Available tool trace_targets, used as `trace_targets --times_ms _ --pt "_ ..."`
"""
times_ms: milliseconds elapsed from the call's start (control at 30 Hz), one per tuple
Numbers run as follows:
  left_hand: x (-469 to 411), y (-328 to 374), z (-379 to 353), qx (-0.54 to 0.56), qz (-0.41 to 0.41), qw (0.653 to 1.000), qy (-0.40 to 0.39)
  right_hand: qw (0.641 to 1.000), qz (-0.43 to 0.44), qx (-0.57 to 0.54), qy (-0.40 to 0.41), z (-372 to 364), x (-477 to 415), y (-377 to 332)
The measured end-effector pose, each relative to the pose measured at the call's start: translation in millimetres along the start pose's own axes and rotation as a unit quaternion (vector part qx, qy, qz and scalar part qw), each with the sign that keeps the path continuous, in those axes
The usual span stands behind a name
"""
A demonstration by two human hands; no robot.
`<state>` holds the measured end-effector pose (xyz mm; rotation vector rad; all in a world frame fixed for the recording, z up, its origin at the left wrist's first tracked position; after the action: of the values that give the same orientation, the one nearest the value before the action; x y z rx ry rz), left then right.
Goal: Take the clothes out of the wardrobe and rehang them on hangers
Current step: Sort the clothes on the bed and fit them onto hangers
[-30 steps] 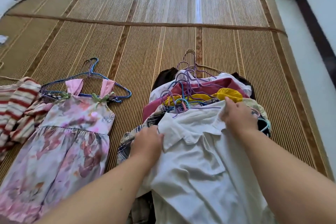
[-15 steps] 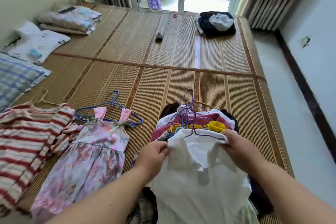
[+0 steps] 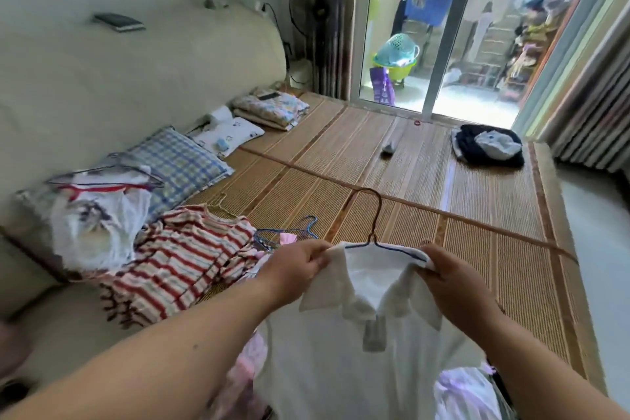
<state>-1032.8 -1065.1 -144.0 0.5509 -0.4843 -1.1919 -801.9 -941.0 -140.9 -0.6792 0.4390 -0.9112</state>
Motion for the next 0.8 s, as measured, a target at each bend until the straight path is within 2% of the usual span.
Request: trace_targets --times_ms 200,400,633,800 --pt "47 -72 102 -0.072 0.04 0.991 0.108 0.996 0.084 0.009 -0.017 -44 -37 -106" --pt "87 -165 199 -0.105 0.087 0.971 0.194 0.992 0.117 -0.021 -0.041 -146 -64 -213" --pt "106 -309 314 -0.161 0.093 0.962 0.2 0.994 0.08 -0.057 -0.057 -296 -85 -328" --pt "98 -377 383 -0.17 0.08 0.963 0.194 0.994 0.067 -0.064 -0.056 -358 -109 -390"
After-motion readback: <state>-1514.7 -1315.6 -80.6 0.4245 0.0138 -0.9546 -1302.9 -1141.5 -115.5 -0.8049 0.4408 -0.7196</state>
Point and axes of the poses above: each hand's wrist, its own x-axis away from the middle knuckle, its own z-axis out of the back of the hand, y = z × x, the point moved 1 cm from there along -x, towards the middle knuckle, and after that the axes turned 6 degrees about -x, right-handed, at the moved point
